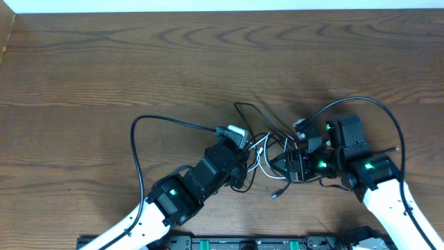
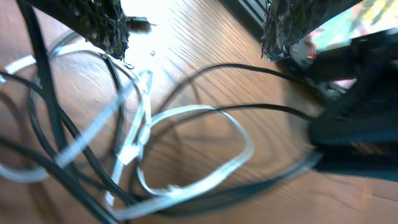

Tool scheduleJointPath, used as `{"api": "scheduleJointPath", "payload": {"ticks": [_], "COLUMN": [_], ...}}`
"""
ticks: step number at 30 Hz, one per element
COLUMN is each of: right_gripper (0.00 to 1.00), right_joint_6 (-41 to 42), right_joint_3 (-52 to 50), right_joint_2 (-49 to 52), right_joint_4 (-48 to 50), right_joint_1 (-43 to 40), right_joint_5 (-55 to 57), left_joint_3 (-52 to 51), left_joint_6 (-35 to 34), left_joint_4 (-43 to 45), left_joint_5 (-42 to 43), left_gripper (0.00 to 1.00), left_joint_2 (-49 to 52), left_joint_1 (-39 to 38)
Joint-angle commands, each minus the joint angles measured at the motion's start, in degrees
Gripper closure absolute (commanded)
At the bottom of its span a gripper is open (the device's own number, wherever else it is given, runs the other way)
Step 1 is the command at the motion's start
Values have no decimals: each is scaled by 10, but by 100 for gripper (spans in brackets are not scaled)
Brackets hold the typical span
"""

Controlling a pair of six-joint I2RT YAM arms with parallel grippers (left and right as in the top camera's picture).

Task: Untangle cables

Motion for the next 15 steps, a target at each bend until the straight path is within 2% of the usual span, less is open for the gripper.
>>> {"api": "scheduleJointPath", "payload": {"ticks": [1,11,15], "right_gripper": [32,31,39], "right_joint_6": [18,30,41], "right_joint_3": [4,4,4], "right_joint_2": [21,110,143], "right_joint_4": [-10,46,83], "right_joint_1": [13,13,13], "right_joint_5": [72,93,73], "left_joint_3": [6,6,6], "left_joint_6": [6,6,6], "left_joint_4": [-2,-2,-2], "left_joint_5": [-10,-10,-10], "left_gripper": [76,76,76], "left_joint_2": [-4,-4,-4], "left_joint_1": [1,1,1]}}
